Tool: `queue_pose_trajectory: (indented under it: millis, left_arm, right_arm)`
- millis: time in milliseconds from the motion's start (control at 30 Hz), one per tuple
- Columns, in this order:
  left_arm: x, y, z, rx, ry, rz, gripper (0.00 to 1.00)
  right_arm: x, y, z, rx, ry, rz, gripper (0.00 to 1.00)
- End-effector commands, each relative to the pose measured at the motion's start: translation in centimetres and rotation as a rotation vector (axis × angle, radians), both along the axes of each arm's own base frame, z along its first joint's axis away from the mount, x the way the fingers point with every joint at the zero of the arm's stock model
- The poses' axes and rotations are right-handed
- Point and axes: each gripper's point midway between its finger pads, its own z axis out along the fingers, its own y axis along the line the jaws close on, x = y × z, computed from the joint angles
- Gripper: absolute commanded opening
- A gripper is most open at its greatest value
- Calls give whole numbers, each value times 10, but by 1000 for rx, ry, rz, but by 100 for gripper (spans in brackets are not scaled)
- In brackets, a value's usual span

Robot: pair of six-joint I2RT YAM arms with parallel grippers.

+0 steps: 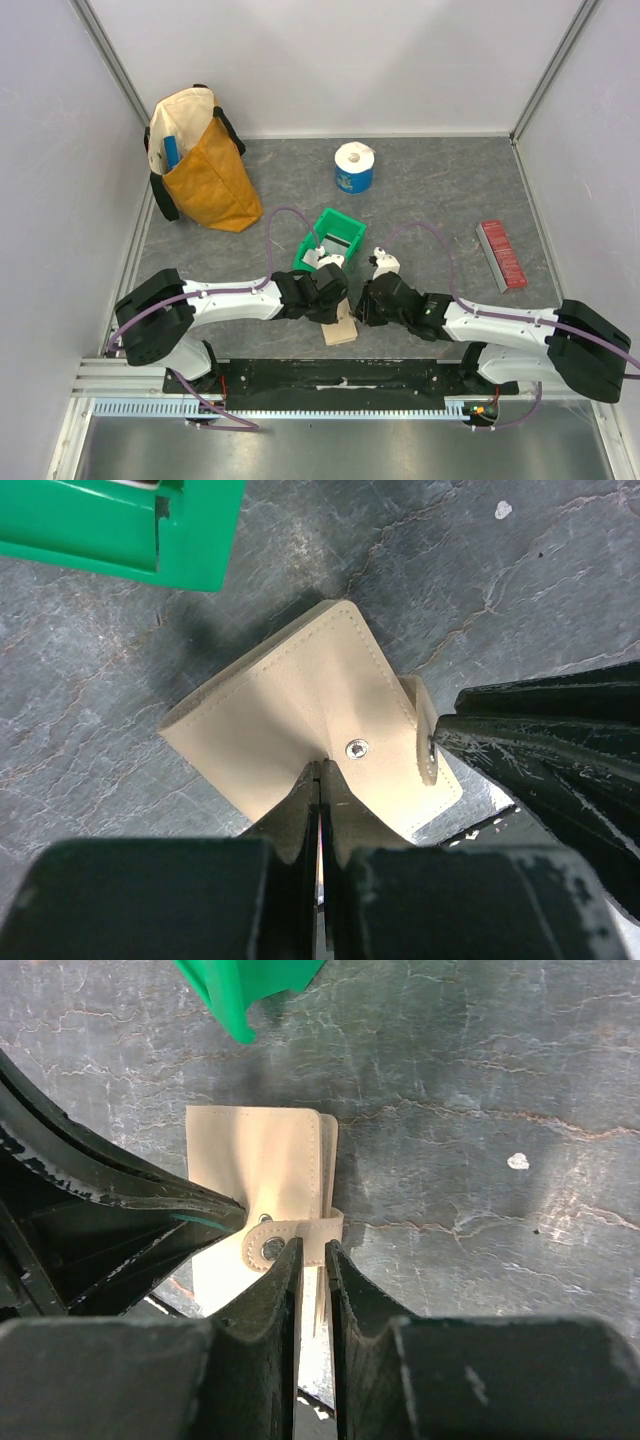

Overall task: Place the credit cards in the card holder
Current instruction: Close the card holder at the center of the board.

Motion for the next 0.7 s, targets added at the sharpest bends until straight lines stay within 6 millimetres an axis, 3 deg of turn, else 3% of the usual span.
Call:
queue_pose_trajectory:
  millis: [0,667]
  left_arm:
    - [-9,3,-22,36,33,-7,2]
    - [-9,5,-22,39,25,-6,2]
  right_arm:
    - [3,12,8,35,-18,37,20]
    - [8,33,16,84,-27,71,24]
